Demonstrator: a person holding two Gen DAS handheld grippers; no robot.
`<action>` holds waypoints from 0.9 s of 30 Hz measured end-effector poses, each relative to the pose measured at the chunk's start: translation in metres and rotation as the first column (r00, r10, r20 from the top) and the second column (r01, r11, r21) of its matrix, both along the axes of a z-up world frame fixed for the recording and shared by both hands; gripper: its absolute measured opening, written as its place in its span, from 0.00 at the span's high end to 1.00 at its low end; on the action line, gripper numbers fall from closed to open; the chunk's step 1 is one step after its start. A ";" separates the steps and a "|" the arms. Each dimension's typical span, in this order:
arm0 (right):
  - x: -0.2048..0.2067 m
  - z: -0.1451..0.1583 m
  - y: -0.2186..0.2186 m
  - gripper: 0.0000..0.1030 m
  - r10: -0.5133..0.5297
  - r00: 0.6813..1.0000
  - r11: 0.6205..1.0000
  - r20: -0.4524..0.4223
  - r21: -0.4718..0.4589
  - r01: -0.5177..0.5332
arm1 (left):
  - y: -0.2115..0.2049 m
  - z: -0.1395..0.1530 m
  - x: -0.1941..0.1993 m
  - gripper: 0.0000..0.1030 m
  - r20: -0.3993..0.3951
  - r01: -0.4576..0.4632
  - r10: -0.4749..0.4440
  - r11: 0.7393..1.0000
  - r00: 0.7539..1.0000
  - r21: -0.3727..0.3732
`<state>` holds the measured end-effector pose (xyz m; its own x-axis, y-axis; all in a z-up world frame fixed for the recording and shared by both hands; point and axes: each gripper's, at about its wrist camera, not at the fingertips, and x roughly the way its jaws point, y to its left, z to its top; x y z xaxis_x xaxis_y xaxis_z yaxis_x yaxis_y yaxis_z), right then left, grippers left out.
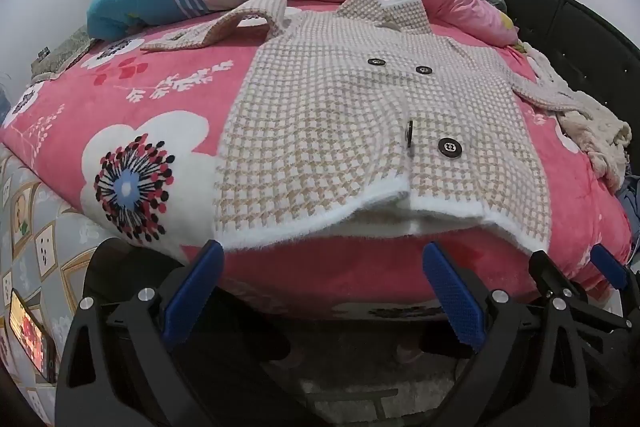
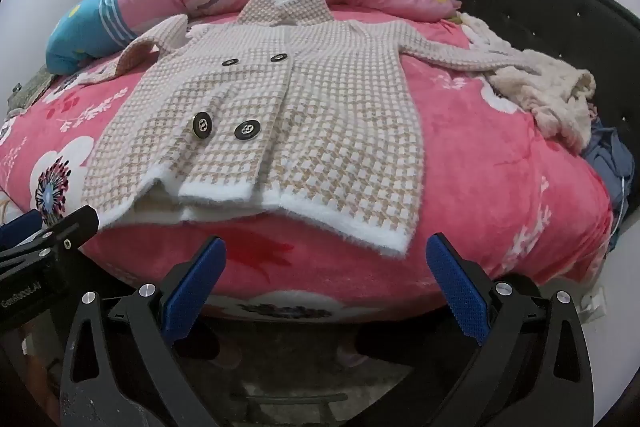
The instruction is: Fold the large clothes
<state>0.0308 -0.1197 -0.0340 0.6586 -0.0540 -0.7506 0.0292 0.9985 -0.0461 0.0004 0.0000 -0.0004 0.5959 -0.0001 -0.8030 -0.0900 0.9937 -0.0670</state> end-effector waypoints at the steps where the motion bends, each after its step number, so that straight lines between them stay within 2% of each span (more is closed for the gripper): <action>1: 0.000 0.000 0.000 0.06 0.001 1.000 1.000 -0.001 -0.001 -0.001 | 0.000 0.000 0.000 0.05 -0.002 0.001 -0.001 1.000 1.000 -0.001; 27: -0.002 -0.004 -0.001 0.06 0.000 1.000 1.000 -0.010 0.010 0.000 | -0.001 0.000 0.000 0.05 -0.004 0.001 -0.001 1.000 1.000 -0.003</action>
